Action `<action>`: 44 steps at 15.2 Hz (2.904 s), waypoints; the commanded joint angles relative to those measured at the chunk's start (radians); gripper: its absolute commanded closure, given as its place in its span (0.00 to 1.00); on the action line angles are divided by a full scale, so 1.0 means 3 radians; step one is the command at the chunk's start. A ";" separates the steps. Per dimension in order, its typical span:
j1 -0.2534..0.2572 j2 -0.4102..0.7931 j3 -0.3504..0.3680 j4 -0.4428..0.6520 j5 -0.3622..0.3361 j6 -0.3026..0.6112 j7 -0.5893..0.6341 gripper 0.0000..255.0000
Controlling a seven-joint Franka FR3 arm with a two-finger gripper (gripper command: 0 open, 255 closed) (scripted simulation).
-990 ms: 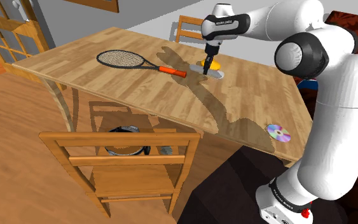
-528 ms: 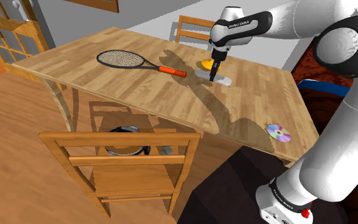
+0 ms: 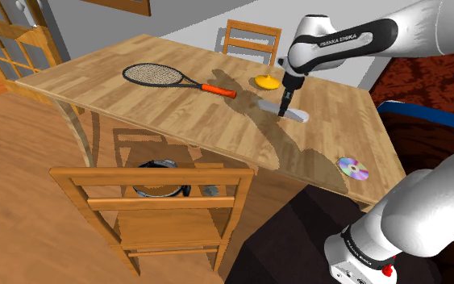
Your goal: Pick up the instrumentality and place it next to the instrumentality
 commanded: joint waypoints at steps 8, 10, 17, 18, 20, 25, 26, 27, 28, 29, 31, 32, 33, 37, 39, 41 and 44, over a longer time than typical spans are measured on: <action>-0.0061 -0.1251 0.0163 -0.1203 -0.0270 -0.0042 0.0309 1.00; -0.0084 -0.1555 0.0211 -0.1436 -0.0299 -0.0117 0.0363 1.00; -0.0110 -0.1701 0.0225 -0.1777 -0.0334 0.0074 0.0408 1.00; -0.0111 -0.1675 0.0220 -0.1806 -0.0339 0.0130 0.0409 1.00; -0.0113 -0.1619 0.0208 -0.1864 -0.0348 0.0244 0.0412 1.00; -0.0116 -0.1454 0.0179 -0.1994 -0.0370 0.0539 0.0418 1.00; -0.0117 -0.1394 0.0170 -0.2031 -0.0376 0.0636 0.0419 1.00; -0.0117 -0.1394 0.0169 -0.2031 -0.0376 0.0636 0.0419 1.00; -0.0117 -0.1394 0.0170 -0.2032 -0.0376 0.0636 0.0419 1.00; -0.0117 -0.1394 0.0170 -0.2031 -0.0376 0.0636 0.0419 1.00; -0.0117 -0.1394 0.0170 -0.2031 -0.0376 0.0636 0.0419 1.00; -0.0117 -0.1394 0.0170 -0.2031 -0.0376 0.0636 0.0419 1.00; -0.0117 -0.1394 0.0169 -0.2031 -0.0376 0.0636 0.0419 1.00; -0.0117 -0.1394 0.0170 -0.2031 -0.0376 0.0636 0.0419 0.00; -0.0117 -0.1394 0.0170 -0.2031 -0.0376 0.0636 0.0419 0.00; -0.0114 -0.1488 0.0186 -0.1973 -0.0365 0.0483 0.0419 0.00; -0.0105 -0.1701 0.0230 -0.1783 -0.0332 0.0080 0.0416 0.00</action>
